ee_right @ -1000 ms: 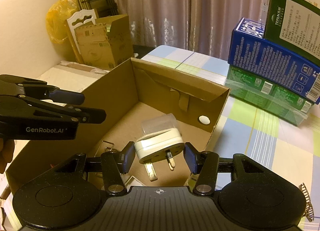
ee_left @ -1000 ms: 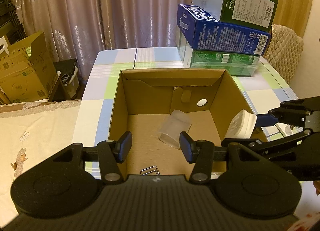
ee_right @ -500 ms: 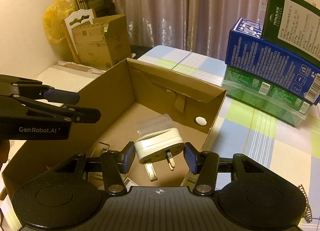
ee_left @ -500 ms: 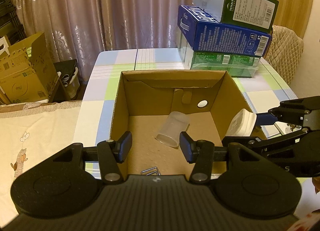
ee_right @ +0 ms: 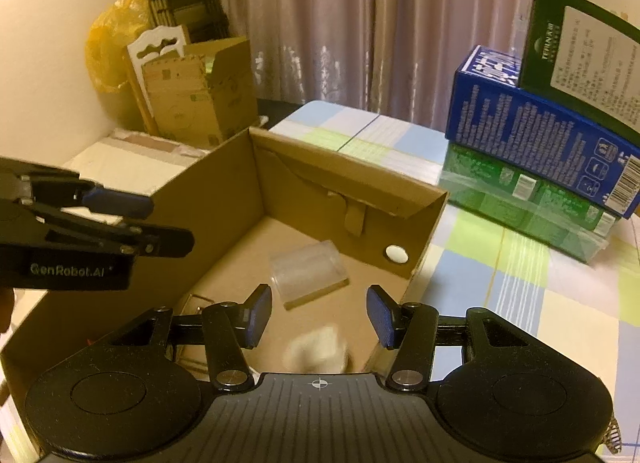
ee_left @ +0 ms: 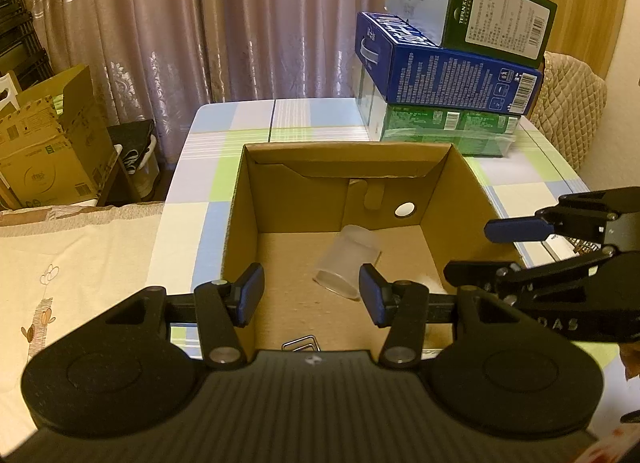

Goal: Organize rigid objects
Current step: 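Lower the white plug into the box and open the right gripper, then move both grippers back to the table toward the white remote and hair clip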

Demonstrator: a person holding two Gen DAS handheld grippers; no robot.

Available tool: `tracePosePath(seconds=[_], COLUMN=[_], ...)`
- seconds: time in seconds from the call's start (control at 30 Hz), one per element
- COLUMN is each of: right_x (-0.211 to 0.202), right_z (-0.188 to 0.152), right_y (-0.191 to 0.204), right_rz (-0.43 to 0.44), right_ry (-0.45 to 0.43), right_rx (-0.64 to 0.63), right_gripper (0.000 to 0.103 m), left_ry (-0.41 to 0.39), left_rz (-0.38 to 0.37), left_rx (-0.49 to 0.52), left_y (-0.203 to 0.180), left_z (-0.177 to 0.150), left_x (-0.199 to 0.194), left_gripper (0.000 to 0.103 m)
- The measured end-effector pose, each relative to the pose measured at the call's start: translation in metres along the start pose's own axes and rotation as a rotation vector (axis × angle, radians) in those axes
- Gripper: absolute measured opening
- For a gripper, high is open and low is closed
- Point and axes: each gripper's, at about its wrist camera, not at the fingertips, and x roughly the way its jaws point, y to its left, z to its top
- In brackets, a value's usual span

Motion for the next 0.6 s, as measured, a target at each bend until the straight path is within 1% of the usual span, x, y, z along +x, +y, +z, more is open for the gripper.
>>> tracePosePath(seconds=[0.33,0.6], right_x=[-0.017,-0.050], right_z=[-0.002,-0.009], right_y=[-0.001,0.005], right_rz=[0.001,0.001], right_ry=[-0.017,-0.044], right_rx=[0.005,0.015], right_gripper=[0.050,0.050], left_ry=[-0.007,-0.027], left_rz=[-0.003,0.002], left_rx=[-0.004,-0.015], left_y=[-0.006,-0.014], left_z=[-0.004,-0.009], left_x=[-0.012,-0.041], left_gripper=[0.047,0.047])
